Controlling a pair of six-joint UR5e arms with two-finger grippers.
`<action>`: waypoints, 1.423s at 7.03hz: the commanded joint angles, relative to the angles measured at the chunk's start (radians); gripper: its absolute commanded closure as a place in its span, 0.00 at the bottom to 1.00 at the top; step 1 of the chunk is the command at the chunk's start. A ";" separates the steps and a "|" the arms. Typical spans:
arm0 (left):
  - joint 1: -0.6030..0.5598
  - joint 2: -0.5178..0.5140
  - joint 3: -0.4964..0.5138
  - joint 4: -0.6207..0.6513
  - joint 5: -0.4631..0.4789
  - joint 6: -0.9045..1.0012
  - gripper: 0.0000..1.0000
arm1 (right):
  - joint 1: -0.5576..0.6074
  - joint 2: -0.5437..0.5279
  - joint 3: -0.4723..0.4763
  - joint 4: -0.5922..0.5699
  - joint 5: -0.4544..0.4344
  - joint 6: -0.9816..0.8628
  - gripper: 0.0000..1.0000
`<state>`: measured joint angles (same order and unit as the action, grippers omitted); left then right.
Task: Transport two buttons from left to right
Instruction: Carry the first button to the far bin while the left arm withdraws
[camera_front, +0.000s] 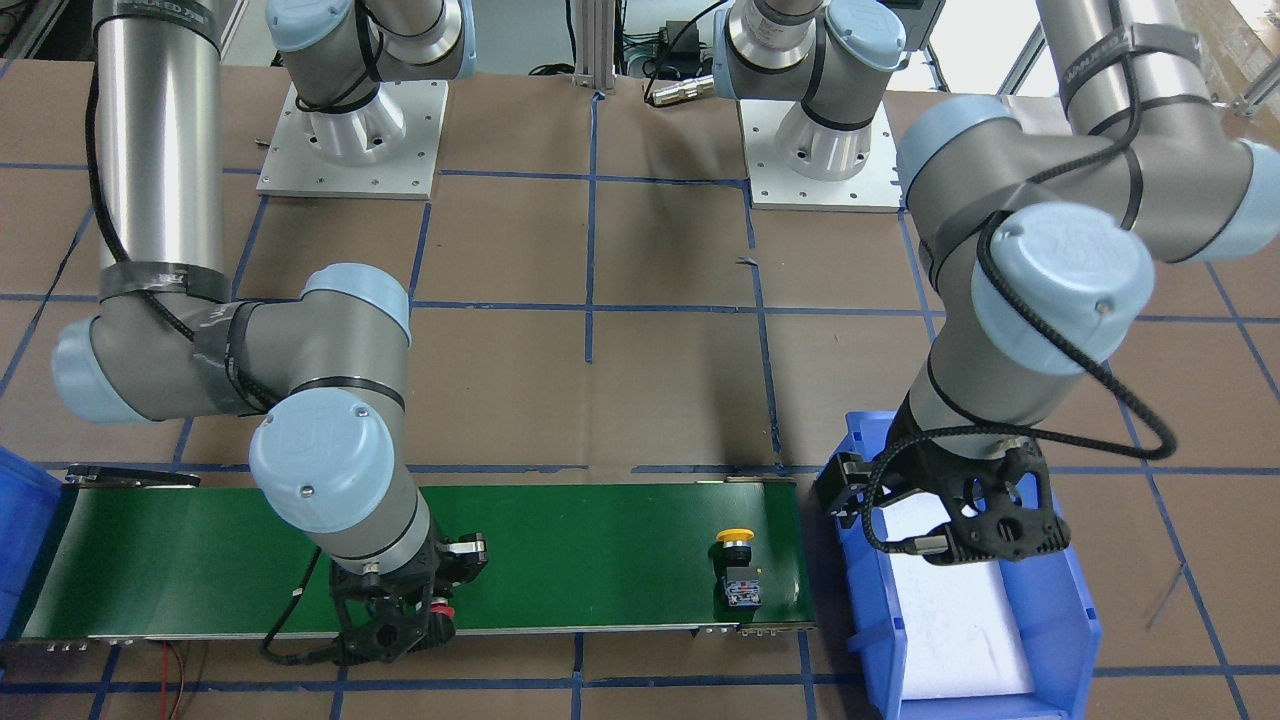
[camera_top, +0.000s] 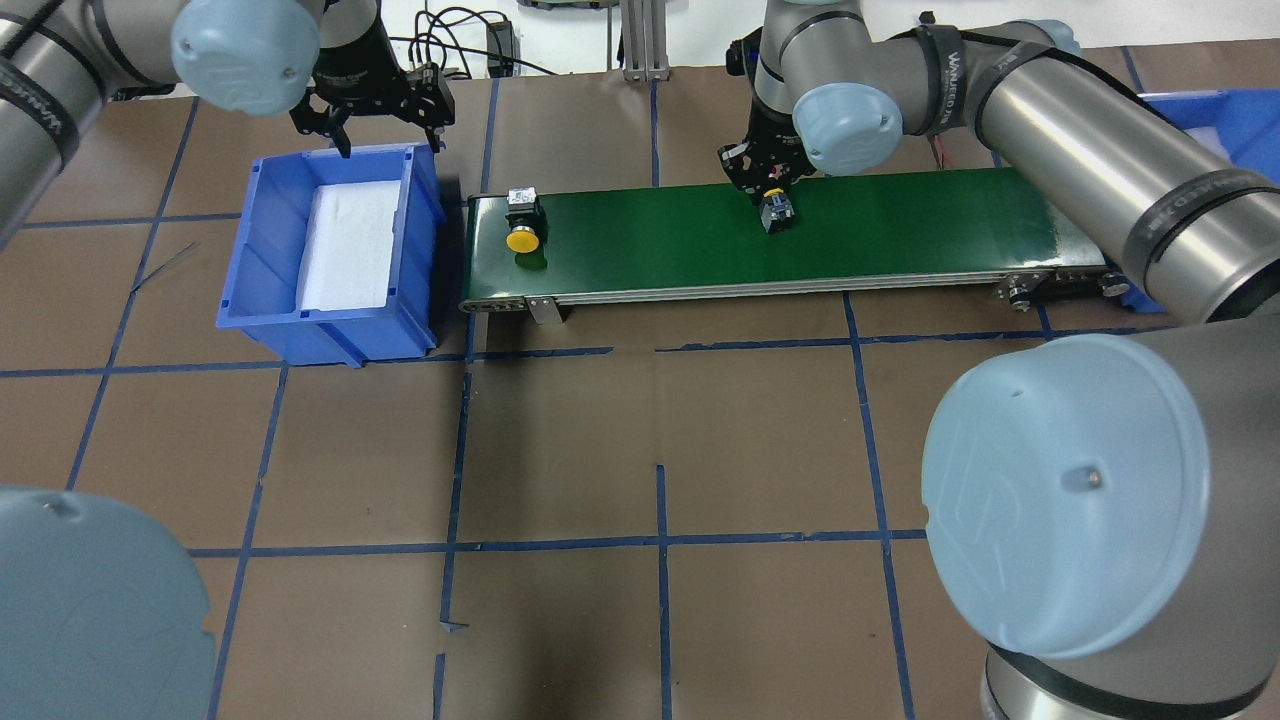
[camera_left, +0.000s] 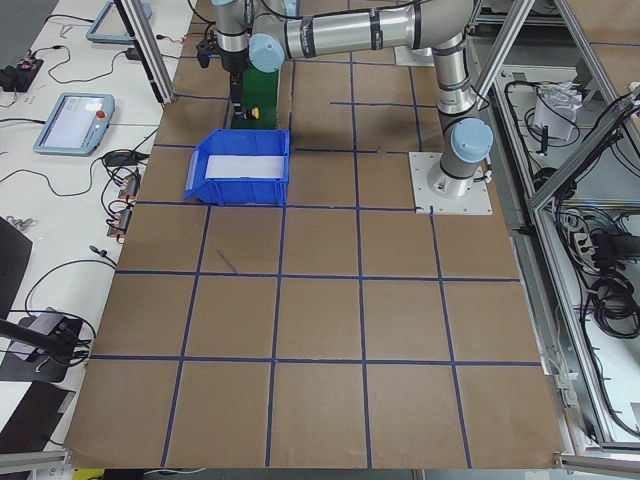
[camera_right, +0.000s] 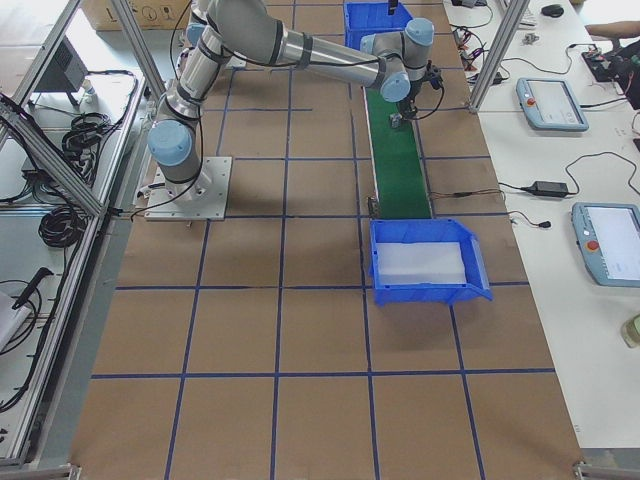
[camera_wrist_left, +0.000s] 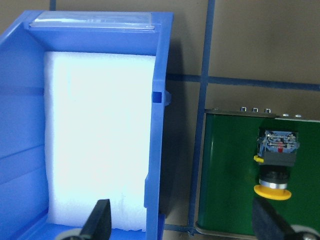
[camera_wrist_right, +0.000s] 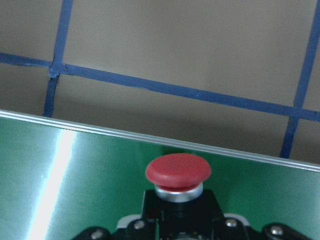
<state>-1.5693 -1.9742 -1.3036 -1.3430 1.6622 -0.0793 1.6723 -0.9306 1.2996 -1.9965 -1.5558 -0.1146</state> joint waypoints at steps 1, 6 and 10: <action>-0.001 0.098 -0.009 -0.063 -0.008 0.007 0.00 | -0.116 -0.049 0.000 0.083 0.029 -0.171 0.96; 0.023 0.190 -0.104 -0.052 -0.050 0.009 0.00 | -0.481 -0.165 0.001 0.232 0.013 -0.673 0.96; 0.034 0.192 -0.109 -0.142 -0.051 -0.033 0.00 | -0.710 -0.163 -0.016 0.234 -0.016 -0.884 0.96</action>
<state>-1.5371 -1.7817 -1.4131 -1.4691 1.6195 -0.0923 1.0240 -1.0966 1.2937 -1.7640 -1.5686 -0.9415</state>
